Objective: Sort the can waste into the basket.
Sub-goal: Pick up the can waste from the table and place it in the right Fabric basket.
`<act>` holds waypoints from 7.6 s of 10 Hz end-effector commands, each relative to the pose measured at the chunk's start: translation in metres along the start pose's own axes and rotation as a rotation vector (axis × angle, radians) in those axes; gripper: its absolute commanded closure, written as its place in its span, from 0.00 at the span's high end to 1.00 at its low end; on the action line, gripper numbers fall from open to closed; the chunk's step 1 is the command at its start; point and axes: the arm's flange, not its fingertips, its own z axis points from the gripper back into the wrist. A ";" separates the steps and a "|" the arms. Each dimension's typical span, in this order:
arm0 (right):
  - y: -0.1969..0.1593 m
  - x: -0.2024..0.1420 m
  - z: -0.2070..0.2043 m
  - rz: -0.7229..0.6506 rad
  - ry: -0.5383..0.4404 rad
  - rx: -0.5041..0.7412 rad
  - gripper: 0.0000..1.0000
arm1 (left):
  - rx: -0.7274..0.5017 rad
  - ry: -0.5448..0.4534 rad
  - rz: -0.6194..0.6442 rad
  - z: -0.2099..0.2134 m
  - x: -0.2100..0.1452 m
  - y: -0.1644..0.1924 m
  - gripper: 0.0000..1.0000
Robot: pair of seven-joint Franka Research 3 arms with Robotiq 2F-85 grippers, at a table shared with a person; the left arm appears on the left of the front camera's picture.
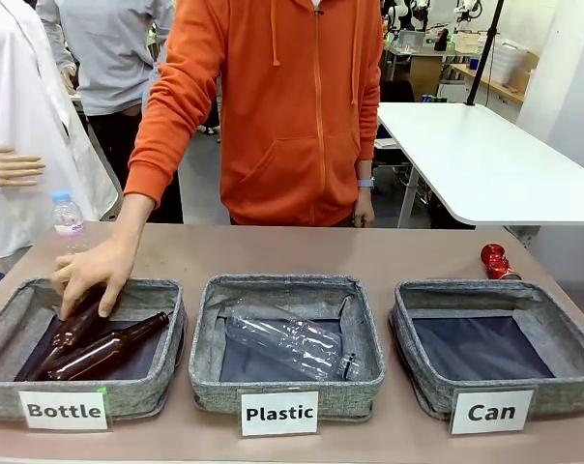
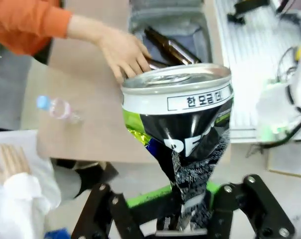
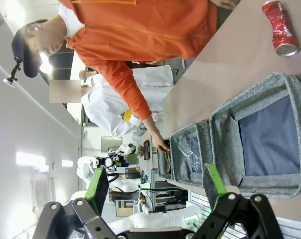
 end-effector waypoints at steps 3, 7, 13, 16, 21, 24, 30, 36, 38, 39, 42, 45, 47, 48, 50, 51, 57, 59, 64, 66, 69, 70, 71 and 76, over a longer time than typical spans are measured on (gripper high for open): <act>0.000 0.000 0.001 0.022 0.003 0.007 1.00 | -0.028 -0.078 0.000 -0.024 0.024 0.024 0.00; 0.000 0.000 0.001 0.022 0.003 0.007 1.00 | -0.069 0.011 0.003 -0.101 0.144 0.051 0.00; 0.000 0.000 0.001 0.022 0.003 0.007 1.00 | -0.095 0.105 0.189 -0.305 0.405 0.071 0.00; 0.000 0.000 0.001 0.022 0.003 0.007 1.00 | -0.191 0.148 0.059 -0.422 0.505 0.053 0.00; 0.000 0.000 0.001 0.022 0.003 0.007 1.00 | -0.168 0.117 0.083 -0.414 0.495 0.034 0.00; 0.010 0.002 0.032 -0.005 0.012 -0.113 1.00 | -0.138 -0.028 0.006 -0.484 0.559 0.026 0.00; -0.034 0.021 0.175 -0.030 -0.202 -0.230 1.00 | -0.185 -0.051 -0.145 -0.612 0.656 -0.013 0.00; -0.029 0.013 0.171 -0.065 -0.214 -0.239 1.00 | -0.207 0.004 -0.129 -0.629 0.669 0.001 0.00; -0.029 0.013 0.171 -0.065 -0.214 -0.239 1.00 | -0.210 0.004 -0.140 -0.630 0.670 0.000 0.58; -0.029 0.013 0.171 -0.065 -0.214 -0.239 1.00 | -0.205 -0.001 -0.142 -0.628 0.670 0.001 0.98; -0.029 0.013 0.171 -0.065 -0.214 -0.239 1.00 | -0.192 -0.007 -0.141 -0.625 0.671 0.002 1.00; -0.029 0.013 0.171 -0.065 -0.214 -0.239 1.00 | -0.178 -0.040 -0.132 -0.611 0.668 0.002 1.00; -0.029 0.013 0.171 -0.065 -0.214 -0.239 1.00 | -0.239 -0.014 -0.073 -0.578 0.661 -0.002 1.00; -0.029 0.013 0.171 -0.065 -0.214 -0.239 1.00 | -0.288 0.005 -0.031 -0.550 0.651 -0.011 1.00; -0.029 0.015 0.150 -0.047 -0.164 -0.229 1.00 | -0.307 0.000 -0.028 -0.481 0.618 -0.040 1.00; -0.020 0.010 0.114 -0.045 -0.085 -0.200 1.00 | -0.236 -0.042 0.009 -0.439 0.592 -0.045 1.00; 0.013 -0.091 -0.094 -0.137 0.238 -0.064 1.00 | -0.517 -0.556 0.841 -0.210 0.385 0.017 1.00; 0.029 -0.119 -0.145 -0.257 0.279 0.024 1.00 | -0.503 -0.567 1.069 -0.184 0.289 0.019 1.00; 0.034 -0.148 -0.207 -0.360 0.294 -0.066 1.00 | -0.645 -0.812 1.286 -0.188 0.067 -0.023 1.00; 0.068 -0.081 -0.209 -0.332 0.326 -0.058 1.00 | -0.694 -0.814 1.291 -0.214 0.041 -0.026 1.00; 0.068 -0.081 -0.209 -0.332 0.326 -0.058 1.00 | -0.647 -0.794 1.335 -0.186 0.052 -0.028 1.00; 0.068 -0.081 -0.209 -0.332 0.326 -0.058 1.00 | -0.647 -0.794 1.335 -0.186 0.052 -0.028 1.00; 0.068 -0.081 -0.209 -0.332 0.326 -0.058 1.00 | -0.647 -0.794 1.335 -0.186 0.052 -0.028 1.00; 0.068 -0.081 -0.209 -0.332 0.326 -0.058 1.00 | -0.647 -0.794 1.335 -0.186 0.052 -0.028 1.00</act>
